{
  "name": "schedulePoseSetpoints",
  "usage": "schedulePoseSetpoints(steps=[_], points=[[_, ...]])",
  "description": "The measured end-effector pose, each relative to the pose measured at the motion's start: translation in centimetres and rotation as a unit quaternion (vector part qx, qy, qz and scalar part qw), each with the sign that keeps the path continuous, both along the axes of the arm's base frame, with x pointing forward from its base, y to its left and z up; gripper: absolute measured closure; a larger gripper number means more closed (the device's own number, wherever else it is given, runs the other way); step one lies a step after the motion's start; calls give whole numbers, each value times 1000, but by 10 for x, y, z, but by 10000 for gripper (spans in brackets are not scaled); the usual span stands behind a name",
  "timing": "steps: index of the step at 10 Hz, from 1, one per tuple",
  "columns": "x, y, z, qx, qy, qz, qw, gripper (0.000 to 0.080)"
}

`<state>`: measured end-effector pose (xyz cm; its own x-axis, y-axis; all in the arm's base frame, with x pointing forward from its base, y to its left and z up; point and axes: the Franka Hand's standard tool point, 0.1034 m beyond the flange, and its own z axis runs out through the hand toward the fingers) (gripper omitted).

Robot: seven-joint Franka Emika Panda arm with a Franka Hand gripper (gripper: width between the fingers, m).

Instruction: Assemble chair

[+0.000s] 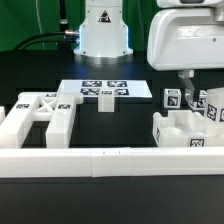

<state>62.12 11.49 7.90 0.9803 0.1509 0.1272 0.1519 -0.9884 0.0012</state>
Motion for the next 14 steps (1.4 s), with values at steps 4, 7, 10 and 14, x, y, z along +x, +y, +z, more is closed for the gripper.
schedulePoseSetpoints(steps=[4,7,10,14], points=[[1,-3,0,-7,-2,37,999,280],[1,-3,0,-2,-2,3,1000,513],[1,1,0,20,1,-159,987,513],[0,3,0,60,2,-412,909,512]])
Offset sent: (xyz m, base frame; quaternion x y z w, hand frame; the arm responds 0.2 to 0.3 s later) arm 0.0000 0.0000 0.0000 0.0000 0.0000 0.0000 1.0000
